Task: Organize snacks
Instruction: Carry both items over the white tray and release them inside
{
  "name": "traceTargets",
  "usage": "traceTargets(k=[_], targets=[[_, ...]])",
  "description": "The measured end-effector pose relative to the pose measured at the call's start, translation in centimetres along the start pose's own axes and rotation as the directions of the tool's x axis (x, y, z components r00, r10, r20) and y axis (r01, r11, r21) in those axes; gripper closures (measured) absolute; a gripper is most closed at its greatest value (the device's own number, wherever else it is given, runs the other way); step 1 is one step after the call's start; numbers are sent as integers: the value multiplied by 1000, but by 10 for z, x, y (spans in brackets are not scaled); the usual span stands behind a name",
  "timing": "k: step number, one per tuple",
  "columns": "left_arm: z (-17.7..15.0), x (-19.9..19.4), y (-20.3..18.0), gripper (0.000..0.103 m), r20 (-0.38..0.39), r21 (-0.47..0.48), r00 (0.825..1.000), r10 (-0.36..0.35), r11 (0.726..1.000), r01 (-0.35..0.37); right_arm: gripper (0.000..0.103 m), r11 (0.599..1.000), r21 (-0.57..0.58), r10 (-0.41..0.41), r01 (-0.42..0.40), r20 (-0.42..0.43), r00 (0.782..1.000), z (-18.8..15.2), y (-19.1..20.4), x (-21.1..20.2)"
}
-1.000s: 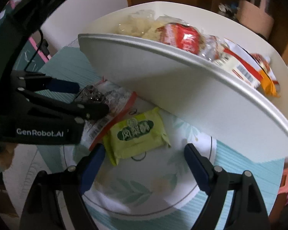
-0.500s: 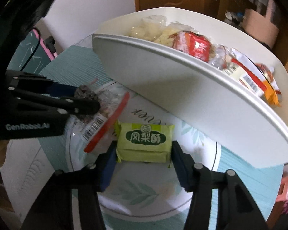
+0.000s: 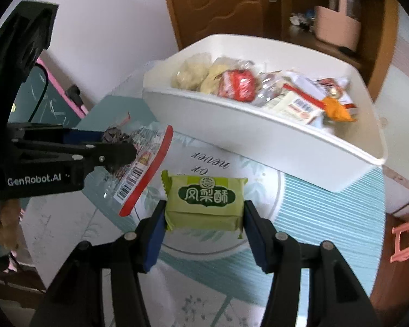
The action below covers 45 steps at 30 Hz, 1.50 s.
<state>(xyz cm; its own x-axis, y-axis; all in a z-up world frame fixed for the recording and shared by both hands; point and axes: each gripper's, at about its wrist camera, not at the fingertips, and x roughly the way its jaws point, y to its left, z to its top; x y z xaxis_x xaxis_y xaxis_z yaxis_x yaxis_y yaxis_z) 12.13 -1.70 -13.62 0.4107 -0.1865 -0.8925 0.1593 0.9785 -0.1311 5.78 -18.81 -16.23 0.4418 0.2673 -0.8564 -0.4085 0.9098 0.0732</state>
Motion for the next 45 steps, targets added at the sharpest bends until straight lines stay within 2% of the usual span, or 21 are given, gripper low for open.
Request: traceTargets(k=[11,17,25,28,34,45], targets=[[46,-50,-28,63,85,59,996,11,998,-16,48,998,49,-57,50,139,989,37,-21,-71],[95,-80,-36,63,190,105,981,48,992,-69,48,994,56,-100,90,212,972,72,-31,-101],[160,-97,-43,62,279,113,957,82,987,-118,48,982,93,-182,162,297,937,137,-47,-130],[184,-96,-40,62,285,99,955,82,989,-114,48,978,115,-204,177,310,929,163,-54,-133],[214,-81,-31,62,272,65,957,96,991,-117,47,969,132,-241,208,316,918,193,-63,-127],[223,-47,-26,61,220,60,968,120,989,-136,46,954,178,-279,239,248,928,209,-76,-95]])
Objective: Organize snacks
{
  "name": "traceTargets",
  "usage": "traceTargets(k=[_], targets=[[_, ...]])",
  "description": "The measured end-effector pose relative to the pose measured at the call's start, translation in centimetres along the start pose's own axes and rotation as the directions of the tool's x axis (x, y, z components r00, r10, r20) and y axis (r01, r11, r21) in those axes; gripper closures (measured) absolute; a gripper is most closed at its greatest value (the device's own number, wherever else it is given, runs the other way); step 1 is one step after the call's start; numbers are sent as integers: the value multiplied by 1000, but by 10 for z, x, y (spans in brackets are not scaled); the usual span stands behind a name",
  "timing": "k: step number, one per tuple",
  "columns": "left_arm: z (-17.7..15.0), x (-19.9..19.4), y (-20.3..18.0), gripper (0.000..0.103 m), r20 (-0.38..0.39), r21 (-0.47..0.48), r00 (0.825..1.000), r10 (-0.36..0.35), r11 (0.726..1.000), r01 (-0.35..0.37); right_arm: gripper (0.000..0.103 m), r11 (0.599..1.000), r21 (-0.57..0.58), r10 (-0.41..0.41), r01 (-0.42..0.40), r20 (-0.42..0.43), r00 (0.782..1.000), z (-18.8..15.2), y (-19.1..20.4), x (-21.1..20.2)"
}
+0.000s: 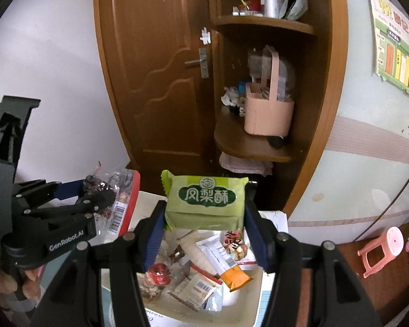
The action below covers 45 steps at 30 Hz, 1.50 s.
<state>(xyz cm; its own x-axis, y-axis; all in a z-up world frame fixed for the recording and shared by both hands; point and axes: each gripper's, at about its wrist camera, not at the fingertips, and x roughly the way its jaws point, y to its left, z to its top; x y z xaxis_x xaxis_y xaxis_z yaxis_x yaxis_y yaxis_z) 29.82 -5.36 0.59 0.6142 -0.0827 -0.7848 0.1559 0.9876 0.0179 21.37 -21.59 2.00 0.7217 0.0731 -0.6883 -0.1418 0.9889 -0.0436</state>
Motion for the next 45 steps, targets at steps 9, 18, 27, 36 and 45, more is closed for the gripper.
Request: traceTargets(k=[9,18,27,36,45], targets=[[-4,22,-6,11,-27,38,998,48,998,-47,36,999,21,-32,34,-114,993,-8,-7,45],[-11,30,-1,7,-68,14,996,59,998,-58,32,999,21,-47,50,-126,991,-13,-8,47],[-23,13,1,6,-57,-7,996,64,998,-65,32,998,33,-44,48,-122,992,-17,-1,32],[-61,-30,3,6,-58,-14,997,60,998,-61,32,995,97,-15,28,-135,991,-47,9,-5],[-130,-100,-2,6,-57,-17,998,24,1000,-25,32,989,145,36,-9,-179,983,-108,25,-63]])
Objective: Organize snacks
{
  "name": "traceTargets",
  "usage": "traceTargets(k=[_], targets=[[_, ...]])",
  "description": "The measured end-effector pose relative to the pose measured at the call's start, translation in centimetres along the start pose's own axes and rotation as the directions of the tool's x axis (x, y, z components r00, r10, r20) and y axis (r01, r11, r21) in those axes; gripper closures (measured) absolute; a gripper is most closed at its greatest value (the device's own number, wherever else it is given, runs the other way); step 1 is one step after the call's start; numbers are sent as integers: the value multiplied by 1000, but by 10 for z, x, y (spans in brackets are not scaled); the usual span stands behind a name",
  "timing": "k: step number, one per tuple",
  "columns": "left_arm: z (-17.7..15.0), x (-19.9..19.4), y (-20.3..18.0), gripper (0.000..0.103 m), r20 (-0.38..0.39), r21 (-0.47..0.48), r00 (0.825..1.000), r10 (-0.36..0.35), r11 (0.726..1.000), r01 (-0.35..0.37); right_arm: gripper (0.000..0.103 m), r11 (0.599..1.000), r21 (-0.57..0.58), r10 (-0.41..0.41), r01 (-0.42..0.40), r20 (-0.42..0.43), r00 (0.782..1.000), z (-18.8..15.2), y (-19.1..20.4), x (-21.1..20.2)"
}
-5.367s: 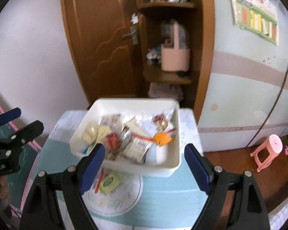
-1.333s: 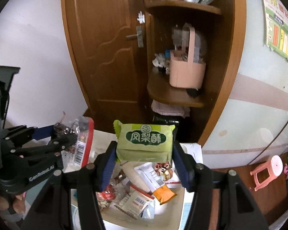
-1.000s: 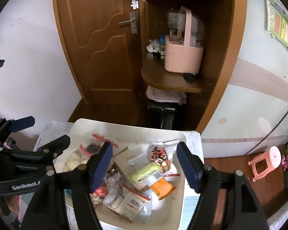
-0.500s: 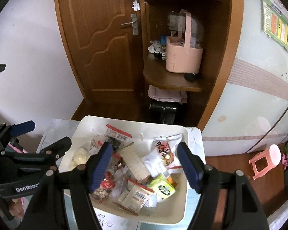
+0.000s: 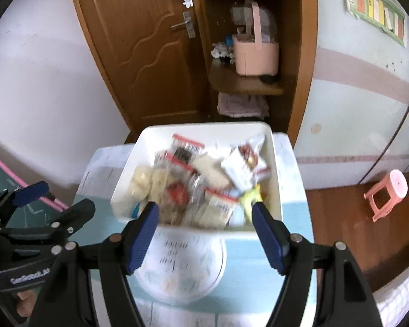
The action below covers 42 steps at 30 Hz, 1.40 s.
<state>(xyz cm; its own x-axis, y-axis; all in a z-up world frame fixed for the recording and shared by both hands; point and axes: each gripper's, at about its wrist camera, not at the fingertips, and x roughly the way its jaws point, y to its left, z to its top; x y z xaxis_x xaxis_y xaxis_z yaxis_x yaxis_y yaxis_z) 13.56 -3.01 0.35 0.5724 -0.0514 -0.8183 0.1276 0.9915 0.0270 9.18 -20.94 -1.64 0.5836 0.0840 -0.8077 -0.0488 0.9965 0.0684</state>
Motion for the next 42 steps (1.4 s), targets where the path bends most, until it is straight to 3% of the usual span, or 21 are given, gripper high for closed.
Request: traceTargets(k=[8,19,29,42], targets=[[-53,-58,-1,6,27,-45,1000,-16,999,18,32,999,-26,26,-25,18,1000,-44,8,-55],[-88,-113,-2,6,26,-80,1000,4,997,-2,32,995,-79,66,-64,11,998,-84,16,-116],[-111,-133,-16,6,30,-63,1000,-7,998,9,32,997,-72,4,0,55,998,-102,13,-152],[-119,-141,-12,6,31,-77,1000,4,997,-1,32,995,-93,31,-25,65,997,-110,21,-163]])
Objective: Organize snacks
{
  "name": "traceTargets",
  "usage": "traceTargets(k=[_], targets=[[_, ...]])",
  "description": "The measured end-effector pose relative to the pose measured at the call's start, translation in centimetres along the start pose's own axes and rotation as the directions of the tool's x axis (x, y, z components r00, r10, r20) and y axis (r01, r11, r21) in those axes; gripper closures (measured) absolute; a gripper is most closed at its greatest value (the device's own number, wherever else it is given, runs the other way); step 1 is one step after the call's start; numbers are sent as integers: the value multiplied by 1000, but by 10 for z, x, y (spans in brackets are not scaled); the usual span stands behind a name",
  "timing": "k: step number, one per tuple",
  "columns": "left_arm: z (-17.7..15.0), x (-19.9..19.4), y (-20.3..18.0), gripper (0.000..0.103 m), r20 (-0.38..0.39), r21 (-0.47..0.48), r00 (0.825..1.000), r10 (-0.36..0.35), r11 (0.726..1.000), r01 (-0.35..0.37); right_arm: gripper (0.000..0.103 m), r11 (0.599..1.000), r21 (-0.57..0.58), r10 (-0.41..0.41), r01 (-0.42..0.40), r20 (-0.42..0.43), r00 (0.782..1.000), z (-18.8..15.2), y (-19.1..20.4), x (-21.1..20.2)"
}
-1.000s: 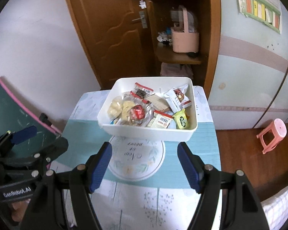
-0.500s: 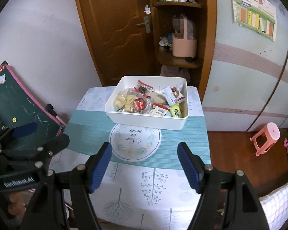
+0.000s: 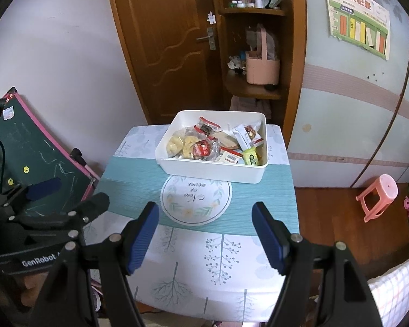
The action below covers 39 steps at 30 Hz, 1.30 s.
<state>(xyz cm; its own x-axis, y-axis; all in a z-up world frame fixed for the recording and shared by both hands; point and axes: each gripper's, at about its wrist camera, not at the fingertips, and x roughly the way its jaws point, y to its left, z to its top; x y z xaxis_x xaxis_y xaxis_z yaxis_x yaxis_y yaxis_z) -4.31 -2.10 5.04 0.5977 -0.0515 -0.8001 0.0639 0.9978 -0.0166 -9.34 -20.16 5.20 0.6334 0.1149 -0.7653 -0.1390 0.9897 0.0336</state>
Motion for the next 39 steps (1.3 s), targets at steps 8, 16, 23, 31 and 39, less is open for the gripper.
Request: traceTargets(k=[8,16,23,31,39], targets=[[-4,-3,4,6,-4,-12,1000,11,1000,-11,32,1000,2,19,-19,-1,1000,-1,4,0],[-8,-4,7,6,-9,-24,1000,11,1000,-11,32,999,-8,33,-33,4,999,-2,8,0],[-8,-4,7,6,-12,-24,1000,10,1000,-11,32,999,-7,32,-32,1,999,-2,8,1],[-8,0,7,6,-25,-22,1000,12,1000,-13,32,999,0,33,-33,-8,999,-4,8,4],[-8,-1,6,6,-24,-24,1000,14,1000,-14,32,999,-2,36,-36,-9,999,-4,6,4]])
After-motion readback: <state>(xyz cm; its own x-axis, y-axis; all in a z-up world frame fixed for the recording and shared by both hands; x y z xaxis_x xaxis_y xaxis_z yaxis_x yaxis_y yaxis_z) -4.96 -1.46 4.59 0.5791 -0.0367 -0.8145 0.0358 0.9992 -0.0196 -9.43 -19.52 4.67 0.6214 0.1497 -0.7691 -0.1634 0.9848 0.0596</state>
